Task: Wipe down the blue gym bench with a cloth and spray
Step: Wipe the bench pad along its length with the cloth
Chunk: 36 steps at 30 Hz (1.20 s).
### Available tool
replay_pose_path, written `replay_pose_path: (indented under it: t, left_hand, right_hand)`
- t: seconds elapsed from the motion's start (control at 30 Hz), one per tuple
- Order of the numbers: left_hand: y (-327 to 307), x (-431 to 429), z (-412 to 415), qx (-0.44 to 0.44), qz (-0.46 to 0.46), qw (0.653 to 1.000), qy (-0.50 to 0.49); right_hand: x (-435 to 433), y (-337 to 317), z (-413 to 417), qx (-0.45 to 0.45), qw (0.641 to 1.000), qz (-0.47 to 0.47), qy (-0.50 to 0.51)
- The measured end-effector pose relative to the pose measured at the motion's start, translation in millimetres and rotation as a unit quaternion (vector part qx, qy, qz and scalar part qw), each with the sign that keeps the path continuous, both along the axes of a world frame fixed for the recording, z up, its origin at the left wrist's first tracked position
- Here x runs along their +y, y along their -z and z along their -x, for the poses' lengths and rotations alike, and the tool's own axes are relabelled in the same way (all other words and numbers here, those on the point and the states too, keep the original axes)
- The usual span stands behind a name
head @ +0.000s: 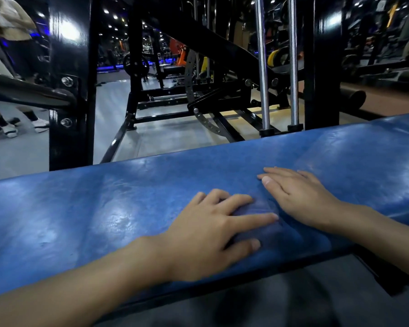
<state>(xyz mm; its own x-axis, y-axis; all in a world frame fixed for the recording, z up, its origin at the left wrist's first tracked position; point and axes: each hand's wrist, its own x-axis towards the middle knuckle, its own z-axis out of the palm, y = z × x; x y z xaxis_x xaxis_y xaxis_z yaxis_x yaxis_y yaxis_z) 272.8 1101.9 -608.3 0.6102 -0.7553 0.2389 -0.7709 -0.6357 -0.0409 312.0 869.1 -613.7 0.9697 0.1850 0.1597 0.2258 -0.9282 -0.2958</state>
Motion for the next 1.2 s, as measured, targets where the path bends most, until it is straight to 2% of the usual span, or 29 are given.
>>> replay_pose_path:
  t: [0.13, 0.23, 0.3, 0.43, 0.5, 0.57, 0.67, 0.83, 0.93, 1.03, 1.2]
  left_hand:
    - [-8, 15, -19, 0.045, 0.001, 0.999, -0.018]
    - [-7, 39, -62, 0.059, 0.002, 0.994, -0.089]
    - [-6, 69, -97, 0.063, 0.038, 0.985, -0.159]
    - [-4, 134, -155, 0.056, 0.053, 0.925, -0.372]
    - [-1, 144, -165, 0.046, 0.05, 0.908, -0.413]
    - [0, 137, -160, 0.035, 0.048, 0.914, -0.402]
    - [-3, 112, -127, 0.03, 0.036, 0.942, -0.333]
    - [-2, 48, -26, 0.016, 0.011, 0.995, -0.102]
    - [1, 36, 10, 0.004, 0.017, 1.0, 0.009]
    - [-5, 43, -3, 0.041, 0.013, 0.999, -0.001]
    - [-6, 80, -78, 0.063, 0.018, 0.992, -0.111]
  right_hand:
    - [8, -7, 9, -0.036, 0.999, -0.013, -0.014]
    - [15, -4, 18, -0.001, 1.0, 0.004, -0.031]
    - [17, 1, 21, 0.025, 0.998, 0.042, -0.041]
    - [19, 2, 20, 0.031, 0.998, 0.051, -0.038]
    - [19, 2, 19, 0.029, 0.997, 0.055, -0.039]
    - [20, 3, 19, 0.03, 0.997, 0.059, -0.039]
    - [20, 4, 17, 0.029, 0.997, 0.055, -0.039]
    - [18, 3, 14, 0.033, 0.999, 0.022, -0.029]
    - [20, -1, 13, 0.018, 1.0, -0.013, -0.016]
    - [26, -3, 13, -0.001, 1.0, -0.009, -0.026]
    - [41, 1, 15, 0.033, 0.997, 0.056, -0.05]
